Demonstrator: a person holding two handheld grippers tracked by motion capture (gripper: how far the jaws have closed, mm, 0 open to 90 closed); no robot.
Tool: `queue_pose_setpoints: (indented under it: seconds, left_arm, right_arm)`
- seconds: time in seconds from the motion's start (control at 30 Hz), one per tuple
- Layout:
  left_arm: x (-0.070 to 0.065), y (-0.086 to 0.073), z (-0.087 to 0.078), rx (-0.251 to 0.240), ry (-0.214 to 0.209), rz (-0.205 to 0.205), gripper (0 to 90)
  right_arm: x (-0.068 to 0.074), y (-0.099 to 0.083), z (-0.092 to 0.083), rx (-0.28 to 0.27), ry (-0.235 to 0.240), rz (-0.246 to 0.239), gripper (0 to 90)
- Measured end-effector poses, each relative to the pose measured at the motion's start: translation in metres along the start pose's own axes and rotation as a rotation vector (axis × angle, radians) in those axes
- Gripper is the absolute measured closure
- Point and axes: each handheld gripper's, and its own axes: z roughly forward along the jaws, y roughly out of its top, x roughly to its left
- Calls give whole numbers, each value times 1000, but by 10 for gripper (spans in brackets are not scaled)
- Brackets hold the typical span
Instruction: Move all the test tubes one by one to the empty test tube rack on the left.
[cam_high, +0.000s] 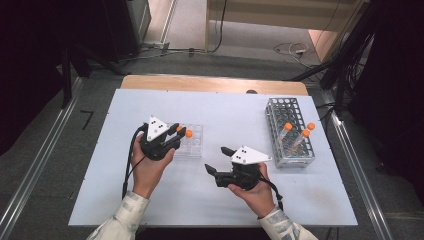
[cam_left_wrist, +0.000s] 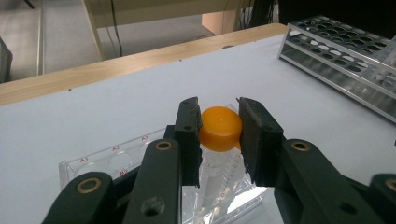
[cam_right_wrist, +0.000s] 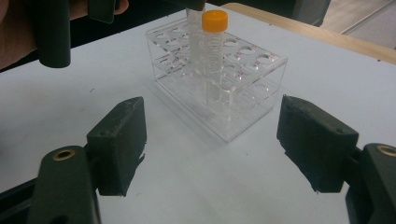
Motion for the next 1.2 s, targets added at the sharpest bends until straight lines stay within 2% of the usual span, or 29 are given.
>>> queue_pose_setpoints:
  seconds: [0.33,0.6,0.8,0.9,0.97,1.2]
  left_arm:
    - [2,-3,1,5,-11,-28,686]
    - [3,-2,-2,-6,-39,-53,610]
    - [3,-3,-11,-34,-73,-96,499]
    - [4,-6,-15,-35,-96,-120,418]
    - [5,-7,-18,-36,-111,-136,406]
    - [3,-9,-26,-45,-107,-125,322]
  right_arm:
    - [0,0,0,3,-1,-1,228]
    - [0,0,0,3,-3,0,229]
    - [-3,-1,-2,2,-13,6,228]
    - [-7,-2,-6,0,-27,14,229]
    - [-10,-3,-9,1,-41,21,228]
    - [-29,-7,-26,-14,-102,50,228]
